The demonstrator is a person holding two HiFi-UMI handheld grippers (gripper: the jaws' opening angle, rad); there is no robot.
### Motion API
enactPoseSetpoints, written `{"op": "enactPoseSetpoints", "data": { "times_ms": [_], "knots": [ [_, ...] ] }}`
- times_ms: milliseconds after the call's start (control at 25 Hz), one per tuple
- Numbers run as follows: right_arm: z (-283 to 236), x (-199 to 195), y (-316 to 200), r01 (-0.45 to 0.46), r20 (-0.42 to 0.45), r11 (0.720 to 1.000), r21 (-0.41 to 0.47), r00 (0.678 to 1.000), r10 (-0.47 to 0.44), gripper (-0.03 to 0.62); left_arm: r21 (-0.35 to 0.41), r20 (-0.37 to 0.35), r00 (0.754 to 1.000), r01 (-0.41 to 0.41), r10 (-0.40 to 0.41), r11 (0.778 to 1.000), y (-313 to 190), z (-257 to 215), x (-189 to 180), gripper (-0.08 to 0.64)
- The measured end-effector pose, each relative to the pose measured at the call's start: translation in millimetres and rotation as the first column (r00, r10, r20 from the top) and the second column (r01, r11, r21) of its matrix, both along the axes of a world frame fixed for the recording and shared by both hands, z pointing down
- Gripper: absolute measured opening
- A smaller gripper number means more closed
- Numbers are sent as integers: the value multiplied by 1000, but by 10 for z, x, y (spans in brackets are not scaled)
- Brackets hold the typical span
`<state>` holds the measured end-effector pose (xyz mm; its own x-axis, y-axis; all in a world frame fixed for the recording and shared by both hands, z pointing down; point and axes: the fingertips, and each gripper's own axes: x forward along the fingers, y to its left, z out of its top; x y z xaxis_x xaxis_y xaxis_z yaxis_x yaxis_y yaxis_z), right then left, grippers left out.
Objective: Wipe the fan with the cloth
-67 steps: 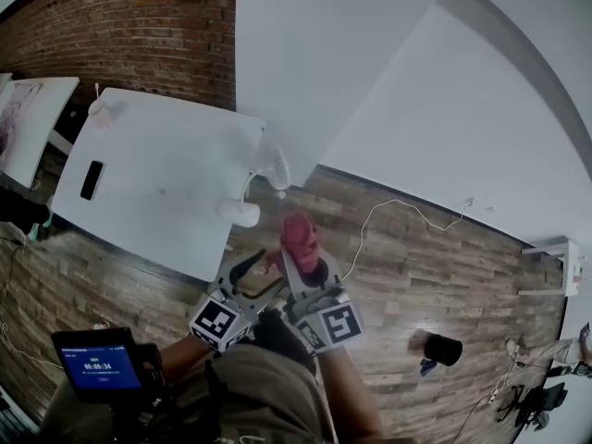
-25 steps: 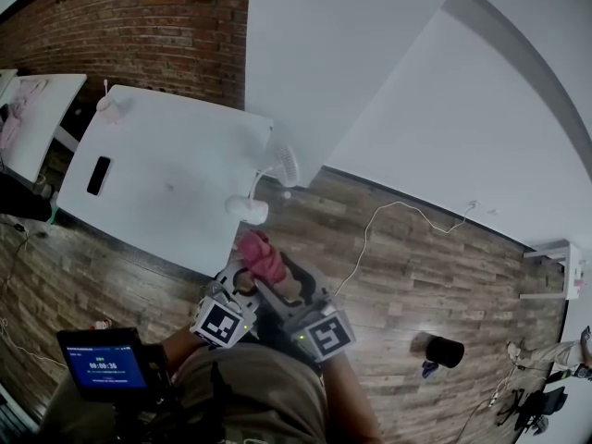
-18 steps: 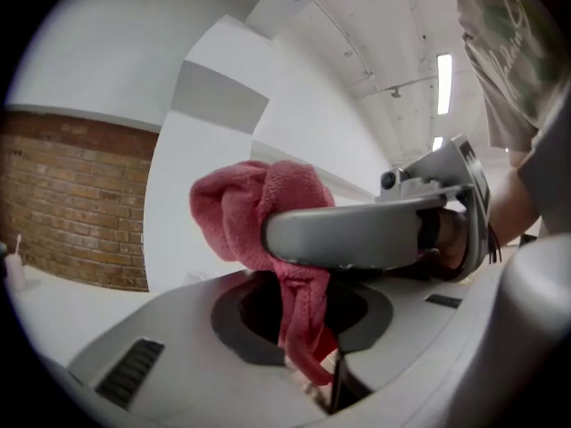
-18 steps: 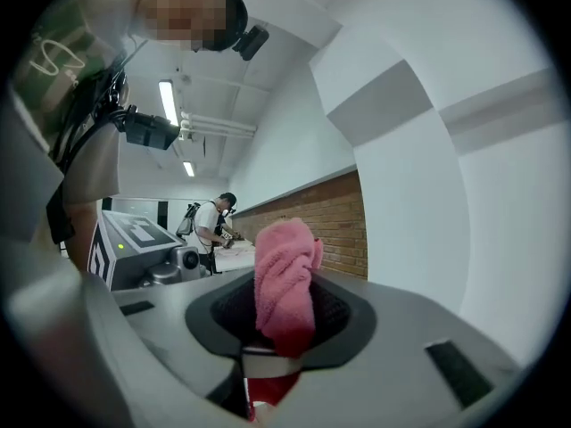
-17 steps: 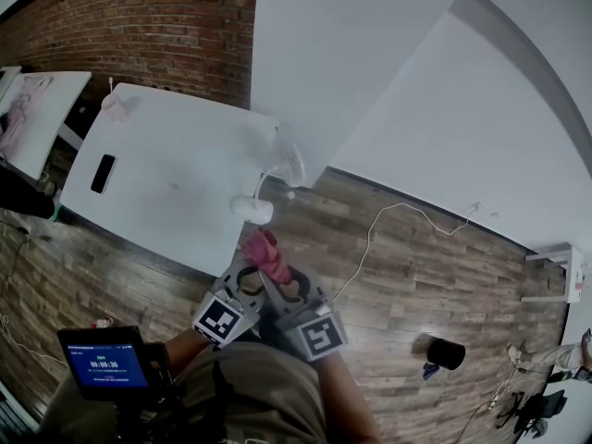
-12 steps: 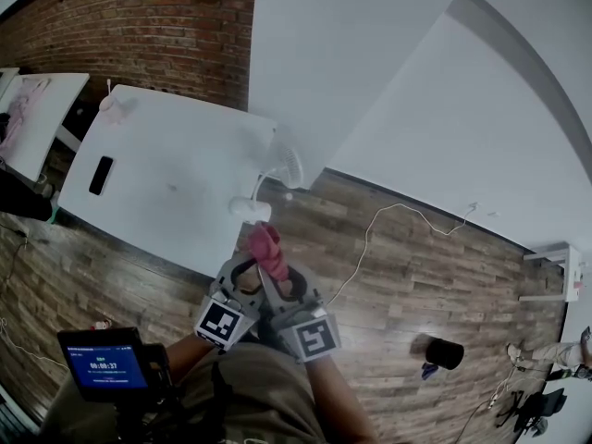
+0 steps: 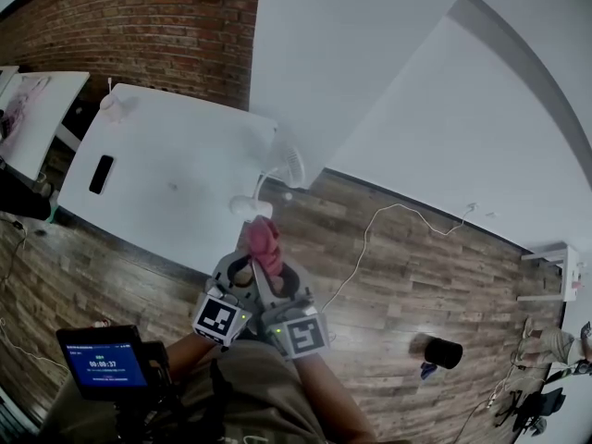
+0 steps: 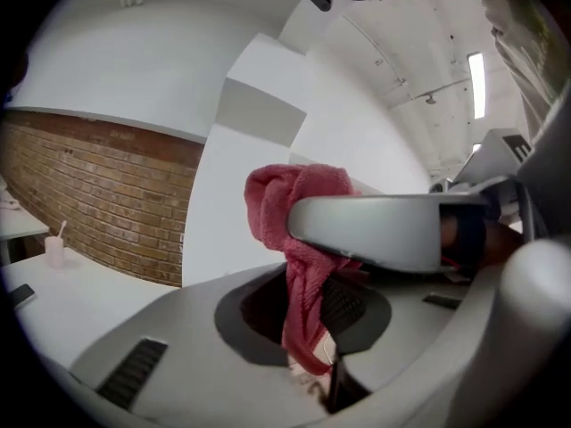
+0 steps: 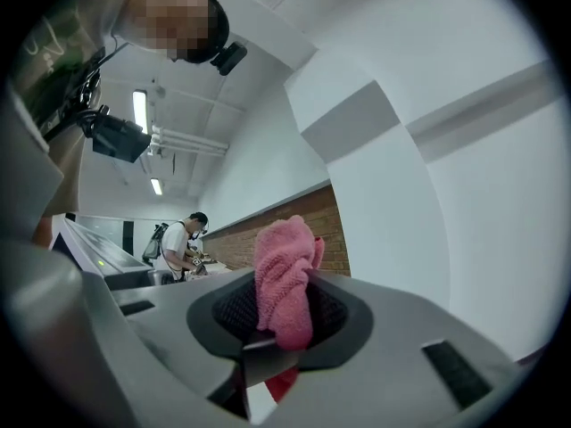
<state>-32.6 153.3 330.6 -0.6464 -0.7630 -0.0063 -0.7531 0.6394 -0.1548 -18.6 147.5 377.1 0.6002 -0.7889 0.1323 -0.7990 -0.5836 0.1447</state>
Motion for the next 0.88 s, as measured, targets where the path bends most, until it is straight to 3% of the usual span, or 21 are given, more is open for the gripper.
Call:
{"op": "enactPoseSetpoints", "data": {
  "times_ms": [320, 440, 560, 680, 880],
  "knots": [
    [-41, -26, -148, -76, -94, 994, 82, 992, 84, 151, 14, 22, 999, 35, -35, 999, -113, -22, -87, 67],
    [14, -52, -162, -81, -85, 993, 80, 992, 88, 163, 64, 33, 999, 30, -32, 998, -135, 43, -147, 67],
    [65, -199, -138, -56, -77, 993, 102, 995, 64, 163, 39, 21, 998, 64, -65, 997, -102, 127, -312, 66],
    [81, -378, -110, -24, -69, 994, 104, 997, 31, 163, 62, 31, 995, 96, -98, 994, -80, 207, -537, 66],
    [0, -383, -110, -41, -9, 994, 104, 999, 42, 150, 61, 17, 996, 85, -86, 995, -88, 132, -536, 66]
  ]
}}
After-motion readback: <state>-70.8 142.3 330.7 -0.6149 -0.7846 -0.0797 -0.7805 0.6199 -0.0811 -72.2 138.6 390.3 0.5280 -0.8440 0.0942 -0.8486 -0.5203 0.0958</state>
